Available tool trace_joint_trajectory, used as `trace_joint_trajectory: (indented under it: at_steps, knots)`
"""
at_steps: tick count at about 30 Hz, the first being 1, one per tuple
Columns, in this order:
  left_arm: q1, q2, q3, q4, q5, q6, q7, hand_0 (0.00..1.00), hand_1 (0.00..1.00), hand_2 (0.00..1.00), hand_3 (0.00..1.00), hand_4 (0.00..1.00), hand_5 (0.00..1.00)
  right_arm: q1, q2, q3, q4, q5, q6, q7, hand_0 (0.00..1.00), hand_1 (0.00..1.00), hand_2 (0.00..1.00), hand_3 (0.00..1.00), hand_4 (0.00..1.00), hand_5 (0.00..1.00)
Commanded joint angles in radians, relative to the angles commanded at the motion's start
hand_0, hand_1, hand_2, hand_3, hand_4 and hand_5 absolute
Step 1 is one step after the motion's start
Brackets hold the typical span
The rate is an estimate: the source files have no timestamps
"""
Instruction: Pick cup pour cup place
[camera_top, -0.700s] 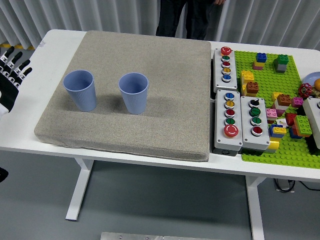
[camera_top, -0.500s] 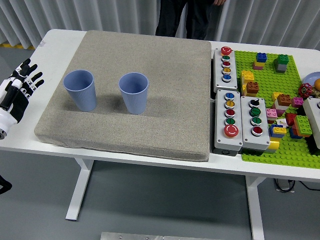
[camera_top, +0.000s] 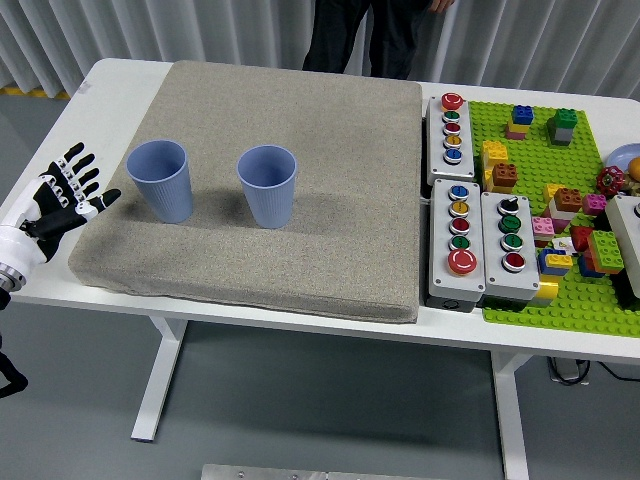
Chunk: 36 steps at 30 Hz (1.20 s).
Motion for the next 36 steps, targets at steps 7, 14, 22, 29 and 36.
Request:
trace_joint_trajectory:
  at_steps: [7,14,22,29,36]
  knots:
    - [-0.011,-0.007,0.032,-0.001,0.036,0.002,0.005,0.97,0.988,0.998,0.998,0.92,0.131,0.002,0.001,0.0,0.0,0.001,-0.001,-0.001,0.723,0.69,0.736,0.703,0.318,0.314]
    - [-0.037,-0.017,0.06,0.045,0.019,0.004,0.003,0.974,0.988,0.998,0.998,0.93,0.146,0.0,0.003,-0.002,0.0,0.006,-0.001,-0.001,0.723,0.69,0.736,0.702,0.314,0.319]
    - [-0.079,-0.045,0.064,0.137,0.008,0.003,0.002,0.974,0.987,0.998,0.998,0.929,0.148,0.0,0.005,-0.007,0.0,0.01,-0.002,-0.002,0.723,0.689,0.736,0.702,0.313,0.321]
    - [-0.089,-0.058,0.087,0.137,0.032,0.003,0.006,0.975,0.986,0.998,0.998,0.931,0.156,0.001,0.005,-0.007,0.0,0.008,-0.001,-0.003,0.723,0.689,0.735,0.701,0.313,0.32]
    - [-0.09,-0.059,0.103,0.13,0.044,0.003,0.009,0.975,0.987,0.998,0.998,0.93,0.158,-0.003,0.006,-0.005,0.0,0.003,-0.001,-0.004,0.722,0.689,0.734,0.7,0.313,0.32]
